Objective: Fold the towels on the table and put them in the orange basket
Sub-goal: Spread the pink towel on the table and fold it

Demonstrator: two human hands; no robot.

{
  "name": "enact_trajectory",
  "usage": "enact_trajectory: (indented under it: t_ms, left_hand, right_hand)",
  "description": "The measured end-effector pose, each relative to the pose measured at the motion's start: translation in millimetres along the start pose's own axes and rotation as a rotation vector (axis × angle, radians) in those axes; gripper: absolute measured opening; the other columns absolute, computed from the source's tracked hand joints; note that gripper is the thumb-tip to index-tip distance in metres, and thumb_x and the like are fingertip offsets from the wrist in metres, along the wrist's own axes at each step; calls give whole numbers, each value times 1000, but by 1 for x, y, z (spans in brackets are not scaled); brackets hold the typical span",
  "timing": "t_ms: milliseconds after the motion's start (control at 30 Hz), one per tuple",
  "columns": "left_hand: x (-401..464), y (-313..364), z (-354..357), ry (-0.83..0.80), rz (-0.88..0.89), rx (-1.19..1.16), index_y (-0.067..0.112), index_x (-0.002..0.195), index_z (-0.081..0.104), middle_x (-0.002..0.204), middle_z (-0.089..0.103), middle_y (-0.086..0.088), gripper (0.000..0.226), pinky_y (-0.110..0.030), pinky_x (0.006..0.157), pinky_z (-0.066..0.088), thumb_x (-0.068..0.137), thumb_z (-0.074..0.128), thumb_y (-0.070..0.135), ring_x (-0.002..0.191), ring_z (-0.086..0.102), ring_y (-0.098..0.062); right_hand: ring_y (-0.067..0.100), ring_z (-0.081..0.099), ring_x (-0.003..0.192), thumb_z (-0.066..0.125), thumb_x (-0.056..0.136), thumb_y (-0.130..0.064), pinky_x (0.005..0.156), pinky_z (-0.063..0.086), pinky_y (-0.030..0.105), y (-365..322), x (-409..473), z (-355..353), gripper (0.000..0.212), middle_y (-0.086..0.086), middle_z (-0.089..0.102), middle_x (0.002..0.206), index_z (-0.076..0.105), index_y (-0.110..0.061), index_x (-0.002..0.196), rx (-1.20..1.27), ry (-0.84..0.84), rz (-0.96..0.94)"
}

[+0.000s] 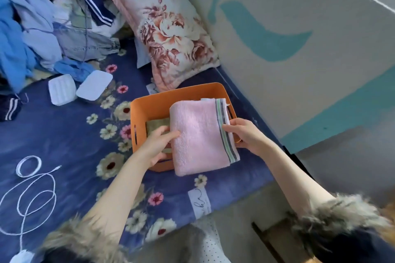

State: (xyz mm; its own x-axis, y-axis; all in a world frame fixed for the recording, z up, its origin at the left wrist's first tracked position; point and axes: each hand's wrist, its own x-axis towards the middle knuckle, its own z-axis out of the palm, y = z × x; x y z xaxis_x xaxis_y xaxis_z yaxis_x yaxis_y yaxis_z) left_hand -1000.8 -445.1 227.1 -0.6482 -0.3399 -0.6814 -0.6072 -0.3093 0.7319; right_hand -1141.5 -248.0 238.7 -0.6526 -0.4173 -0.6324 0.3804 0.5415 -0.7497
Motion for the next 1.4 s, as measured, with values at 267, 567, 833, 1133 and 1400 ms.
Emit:
enact_trajectory:
  t_ms: [267,567,833,1133,1400]
  left_hand:
    - [115,19,2,165,-143,-20,18,132,44,123,55,0,41,-39,82,43,93,55,22,102,54,-18]
    - [207,-26,22,134,-307,-20,15,142,34,140,46,-5,53,-46,96,42,94,55,25,126,45,-26]
    - [239,-35,32,116,-323,4,15,134,41,130,51,-6,42,-38,82,45,94,54,21,106,50,-20]
    - [223,-47,31,172,315,785,15,145,28,149,31,-5,68,-35,108,32,86,63,18,136,31,-24]
    - [250,-62,53,-130,332,1539,18,143,-26,141,-42,-10,119,-43,113,-18,74,59,65,135,-34,-29]
  right_hand:
    - [17,59,91,59,89,-28,76,53,33,-18,133,21,16,-1,61,98,57,-17,101,-161,35,87]
    - [18,58,72,47,94,-15,63,50,29,13,214,43,8,2,59,83,51,-18,88,-564,247,123]
    - [28,61,102,45,94,-15,89,52,40,30,229,45,20,11,62,113,54,-9,111,-611,263,190]
    - [32,28,139,51,92,-8,110,32,40,44,208,51,64,12,25,152,18,-12,147,-1013,202,-166]
    - [26,-23,142,60,87,-38,115,-9,39,68,243,45,102,10,-29,152,-21,-20,146,-1485,-151,-91]
